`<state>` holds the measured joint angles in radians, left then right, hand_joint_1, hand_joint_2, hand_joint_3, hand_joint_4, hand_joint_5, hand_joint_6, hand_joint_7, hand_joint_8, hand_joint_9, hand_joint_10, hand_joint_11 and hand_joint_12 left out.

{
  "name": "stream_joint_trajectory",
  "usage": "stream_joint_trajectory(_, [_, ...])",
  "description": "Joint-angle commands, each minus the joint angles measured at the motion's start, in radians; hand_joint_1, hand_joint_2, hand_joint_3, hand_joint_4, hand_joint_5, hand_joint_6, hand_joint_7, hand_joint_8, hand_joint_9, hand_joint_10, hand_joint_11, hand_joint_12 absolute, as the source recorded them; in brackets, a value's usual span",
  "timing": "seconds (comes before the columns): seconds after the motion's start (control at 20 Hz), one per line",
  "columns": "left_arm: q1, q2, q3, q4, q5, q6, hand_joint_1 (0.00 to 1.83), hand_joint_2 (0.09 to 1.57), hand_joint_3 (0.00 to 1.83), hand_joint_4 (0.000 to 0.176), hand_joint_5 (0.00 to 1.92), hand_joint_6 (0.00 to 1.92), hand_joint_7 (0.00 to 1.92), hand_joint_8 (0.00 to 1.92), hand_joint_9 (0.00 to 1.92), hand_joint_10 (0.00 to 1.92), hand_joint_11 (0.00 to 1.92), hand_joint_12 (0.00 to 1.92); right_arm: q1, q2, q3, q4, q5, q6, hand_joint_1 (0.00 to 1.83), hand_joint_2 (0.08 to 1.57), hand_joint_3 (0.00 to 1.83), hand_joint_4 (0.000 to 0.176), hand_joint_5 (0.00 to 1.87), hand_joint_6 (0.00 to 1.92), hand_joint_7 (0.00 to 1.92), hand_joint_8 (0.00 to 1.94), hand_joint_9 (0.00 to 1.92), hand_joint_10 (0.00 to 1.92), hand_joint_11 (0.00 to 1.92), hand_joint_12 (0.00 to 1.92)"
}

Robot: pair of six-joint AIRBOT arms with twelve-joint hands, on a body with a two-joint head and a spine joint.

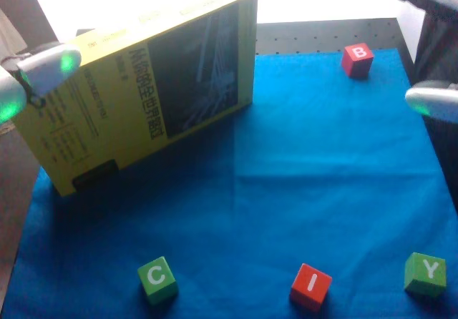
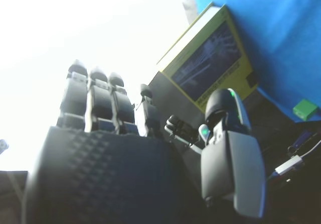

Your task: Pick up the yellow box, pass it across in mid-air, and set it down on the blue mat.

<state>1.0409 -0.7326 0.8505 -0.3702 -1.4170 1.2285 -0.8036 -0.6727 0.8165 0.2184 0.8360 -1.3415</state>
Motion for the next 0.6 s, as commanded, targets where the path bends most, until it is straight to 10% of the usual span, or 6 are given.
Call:
stream_joint_trajectory(0.0, [-0.005,-0.002,0.001,0.004,-0.129,-0.002,0.43,1.16,0.00,0.136,0.00,0.00,0.00,0.00,0.00,0.00,0.00,0.00,0.005,0.005,0.001,0.005,0.147,0.008,0.20,1.25,0.01,0.084,0.00,0.00,0.00,0.00,0.00,0.00,0.00,0.00])
stream_joint_trajectory(0.2, [-0.005,-0.018,0.002,-0.006,-0.117,-0.003,0.54,1.08,0.00,0.175,0.00,0.00,0.00,0.00,0.00,0.00,0.00,0.00,-0.001,0.008,0.000,0.005,0.151,0.022,0.21,1.24,0.00,0.088,0.00,0.00,0.00,0.00,0.00,0.00,0.00,0.00])
stream_joint_trajectory(0.45, [-0.006,-0.105,0.066,-0.065,-0.023,-0.073,0.63,1.03,0.00,0.100,0.00,0.00,0.00,0.00,0.00,0.00,0.04,0.02,-0.003,0.005,-0.001,0.005,0.151,0.030,0.20,1.24,0.00,0.097,0.00,0.00,0.00,0.00,0.00,0.00,0.00,0.00])
stream_joint_trajectory(0.55, [-0.007,-0.135,0.091,-0.105,0.014,-0.095,0.63,1.04,0.02,0.067,0.00,0.00,0.01,0.00,0.06,0.02,0.00,1.11,-0.003,0.005,-0.002,0.005,0.151,0.032,0.21,1.24,0.00,0.088,0.00,0.00,0.00,0.00,0.00,0.00,0.00,0.00])
